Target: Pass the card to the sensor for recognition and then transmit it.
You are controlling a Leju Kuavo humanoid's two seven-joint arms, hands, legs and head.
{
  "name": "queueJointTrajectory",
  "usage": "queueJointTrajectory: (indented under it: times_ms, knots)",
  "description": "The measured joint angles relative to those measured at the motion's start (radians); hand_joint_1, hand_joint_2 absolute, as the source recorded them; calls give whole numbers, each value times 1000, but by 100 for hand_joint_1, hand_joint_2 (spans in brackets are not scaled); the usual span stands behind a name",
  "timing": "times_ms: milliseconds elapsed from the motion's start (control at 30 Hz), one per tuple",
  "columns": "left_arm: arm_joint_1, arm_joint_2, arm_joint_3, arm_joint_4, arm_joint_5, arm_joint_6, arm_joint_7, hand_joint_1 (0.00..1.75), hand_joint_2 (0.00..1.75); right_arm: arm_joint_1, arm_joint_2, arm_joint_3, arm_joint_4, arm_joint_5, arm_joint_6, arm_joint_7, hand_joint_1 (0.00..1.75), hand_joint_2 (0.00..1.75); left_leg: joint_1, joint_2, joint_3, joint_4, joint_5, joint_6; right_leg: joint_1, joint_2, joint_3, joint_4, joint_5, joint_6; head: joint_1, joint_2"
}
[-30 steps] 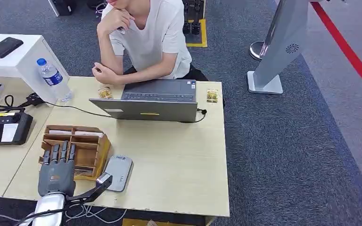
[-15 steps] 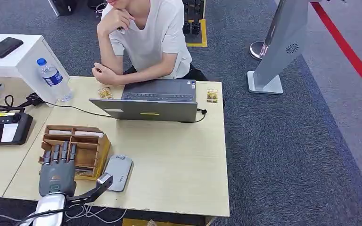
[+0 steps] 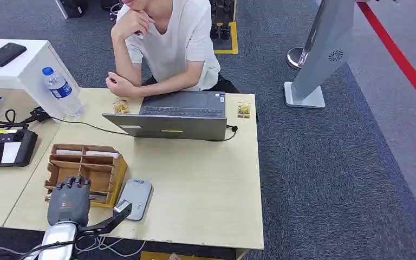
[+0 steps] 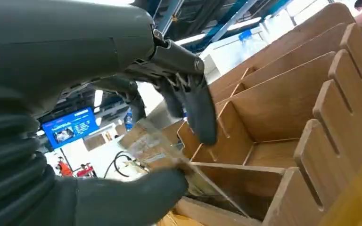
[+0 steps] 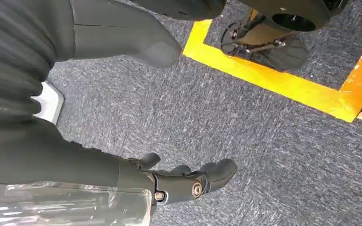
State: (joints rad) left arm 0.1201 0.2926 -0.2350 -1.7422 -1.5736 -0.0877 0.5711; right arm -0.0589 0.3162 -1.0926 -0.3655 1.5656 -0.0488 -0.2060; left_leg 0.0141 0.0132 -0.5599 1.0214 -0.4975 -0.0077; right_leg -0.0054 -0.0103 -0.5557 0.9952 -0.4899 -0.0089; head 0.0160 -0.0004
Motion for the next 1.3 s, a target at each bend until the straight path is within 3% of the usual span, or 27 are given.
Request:
queueJointTrajectory:
  times_ms: [667, 1300]
  knots:
    - [12, -34, 40, 2, 0, -12, -40, 175, 175, 1, 0, 1, -1, 0, 1, 0, 0, 175, 0, 0, 0, 0, 0, 0, 0, 0, 0, 0, 0, 0, 0, 0]
    - [17, -34, 42, 2, 0, 3, -38, 175, 175, 1, 0, 1, -1, 0, 1, -1, 0, 175, 0, 0, 0, 0, 0, 0, 0, 0, 0, 0, 0, 0, 0, 0]
